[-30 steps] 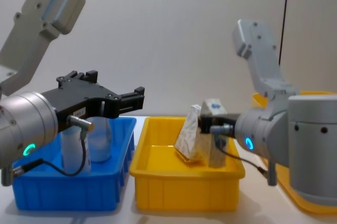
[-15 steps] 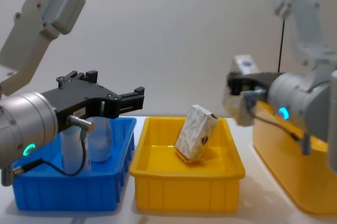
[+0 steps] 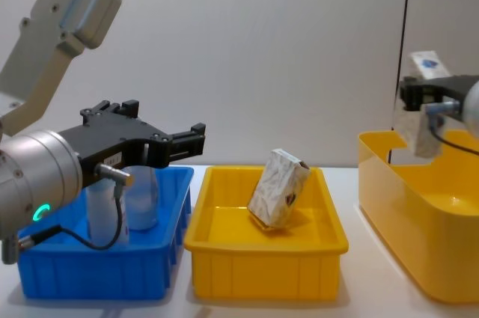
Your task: Bimanual collaborative sorting of washing and personal care products
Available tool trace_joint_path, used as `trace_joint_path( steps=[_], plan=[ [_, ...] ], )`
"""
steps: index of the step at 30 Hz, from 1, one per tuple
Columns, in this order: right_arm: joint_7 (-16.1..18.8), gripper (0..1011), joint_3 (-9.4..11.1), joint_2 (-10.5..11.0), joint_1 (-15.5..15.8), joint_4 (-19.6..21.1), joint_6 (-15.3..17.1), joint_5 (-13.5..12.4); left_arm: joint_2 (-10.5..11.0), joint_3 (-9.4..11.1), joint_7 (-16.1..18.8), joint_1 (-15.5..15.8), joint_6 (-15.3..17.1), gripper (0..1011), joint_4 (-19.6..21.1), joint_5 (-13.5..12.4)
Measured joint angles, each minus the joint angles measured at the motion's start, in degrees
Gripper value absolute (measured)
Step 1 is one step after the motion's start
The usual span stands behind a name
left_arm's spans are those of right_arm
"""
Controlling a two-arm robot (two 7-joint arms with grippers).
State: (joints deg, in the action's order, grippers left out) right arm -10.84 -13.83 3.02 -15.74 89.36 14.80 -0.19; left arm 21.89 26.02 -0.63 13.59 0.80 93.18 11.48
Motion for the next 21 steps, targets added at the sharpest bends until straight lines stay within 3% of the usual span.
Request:
trace_joint_path(
  steps=[11, 21],
  plan=[
    [0.52, 360, 2.1, 0.99, -0.02, 0.41, 3.75, 0.01, 0.0, 0.0, 0.0, 0.0, 0.0, 1001, 0.0, 0.0],
    [1.7, 370, 3.66, 1.26, -1.15, -2.31, 5.78, -0.53, 0.0, 0.0, 0.0, 0.0, 0.0, 1001, 0.0, 0.0]
  ],
)
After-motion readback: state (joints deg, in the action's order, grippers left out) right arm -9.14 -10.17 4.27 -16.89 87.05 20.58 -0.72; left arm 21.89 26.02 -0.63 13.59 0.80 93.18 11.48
